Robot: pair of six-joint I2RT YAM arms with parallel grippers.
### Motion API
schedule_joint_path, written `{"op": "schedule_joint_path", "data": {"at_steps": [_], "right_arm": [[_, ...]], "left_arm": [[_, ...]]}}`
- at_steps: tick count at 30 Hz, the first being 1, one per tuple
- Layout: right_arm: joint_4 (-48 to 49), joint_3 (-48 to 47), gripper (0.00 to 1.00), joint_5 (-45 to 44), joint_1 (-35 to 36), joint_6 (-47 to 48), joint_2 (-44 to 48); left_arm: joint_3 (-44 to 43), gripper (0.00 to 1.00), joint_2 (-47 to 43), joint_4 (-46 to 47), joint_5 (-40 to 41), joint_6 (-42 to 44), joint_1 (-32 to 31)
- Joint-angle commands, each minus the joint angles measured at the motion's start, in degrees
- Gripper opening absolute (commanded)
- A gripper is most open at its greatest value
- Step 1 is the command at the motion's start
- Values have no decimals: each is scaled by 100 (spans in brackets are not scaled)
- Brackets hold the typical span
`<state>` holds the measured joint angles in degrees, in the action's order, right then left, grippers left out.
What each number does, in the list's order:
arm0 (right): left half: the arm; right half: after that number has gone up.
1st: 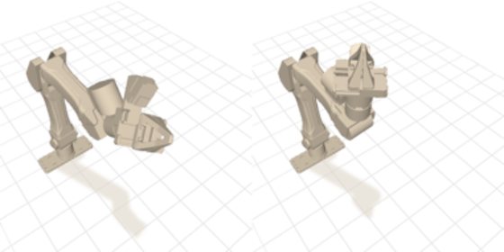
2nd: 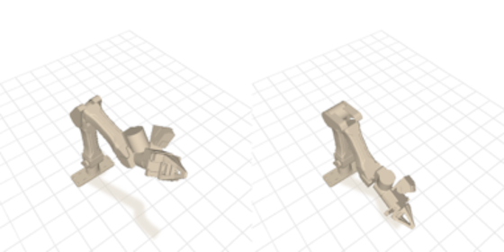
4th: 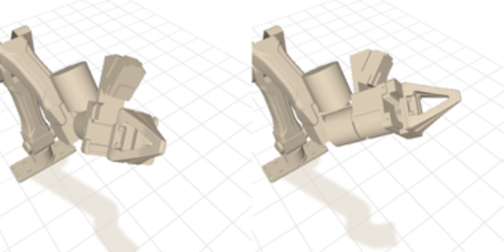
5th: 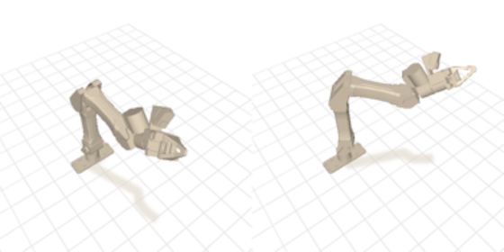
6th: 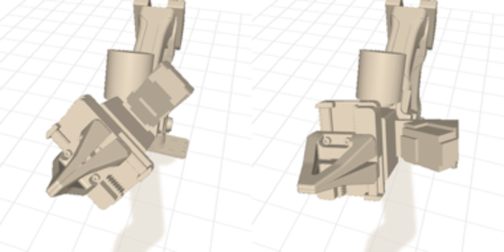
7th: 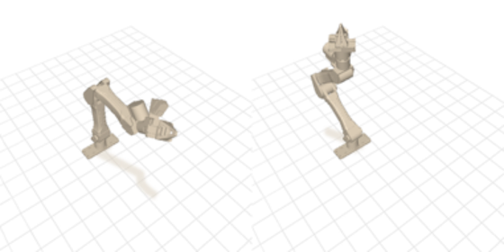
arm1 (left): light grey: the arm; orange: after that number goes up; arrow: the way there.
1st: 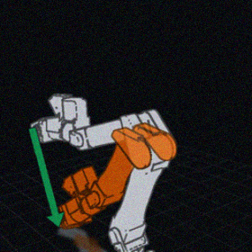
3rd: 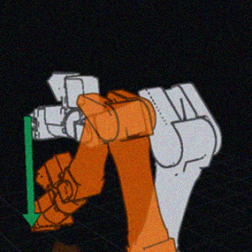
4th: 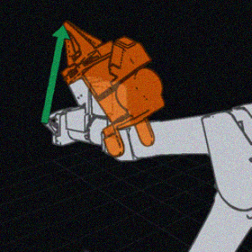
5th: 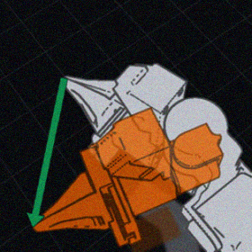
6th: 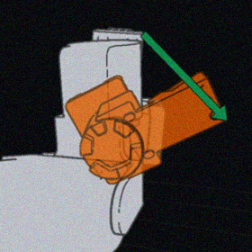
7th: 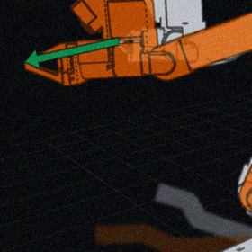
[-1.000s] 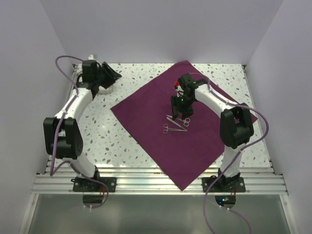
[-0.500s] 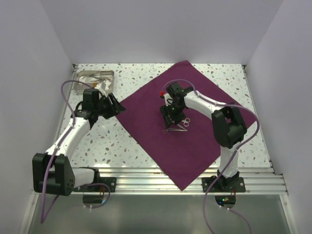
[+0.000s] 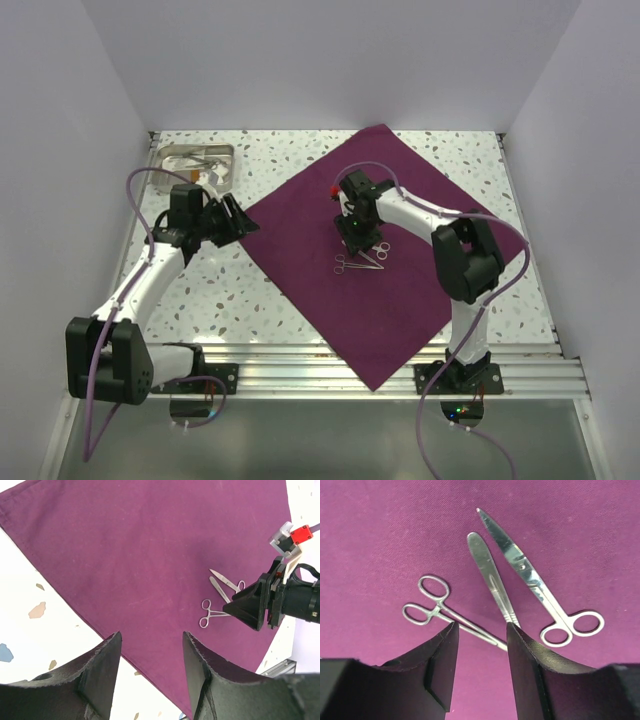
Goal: Prepare the surgical pack
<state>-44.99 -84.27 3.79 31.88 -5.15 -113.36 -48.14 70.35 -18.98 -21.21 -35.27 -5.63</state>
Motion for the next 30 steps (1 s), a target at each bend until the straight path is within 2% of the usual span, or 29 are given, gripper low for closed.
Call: {"op": "schedule_joint_path", "data": {"at_steps": [1,26,30], "right_arm": [[61,-186,46,-247,11,14,-160],[158,-731,41,-28,-164,102,-986],[96,-731,22,34,-156,67,-1092]], "left_arm": [[-11,56,40,70,-146,143,27],[-196,56,524,123,-419,266,27],[-222,56,559,132,-436,266,27]]}}
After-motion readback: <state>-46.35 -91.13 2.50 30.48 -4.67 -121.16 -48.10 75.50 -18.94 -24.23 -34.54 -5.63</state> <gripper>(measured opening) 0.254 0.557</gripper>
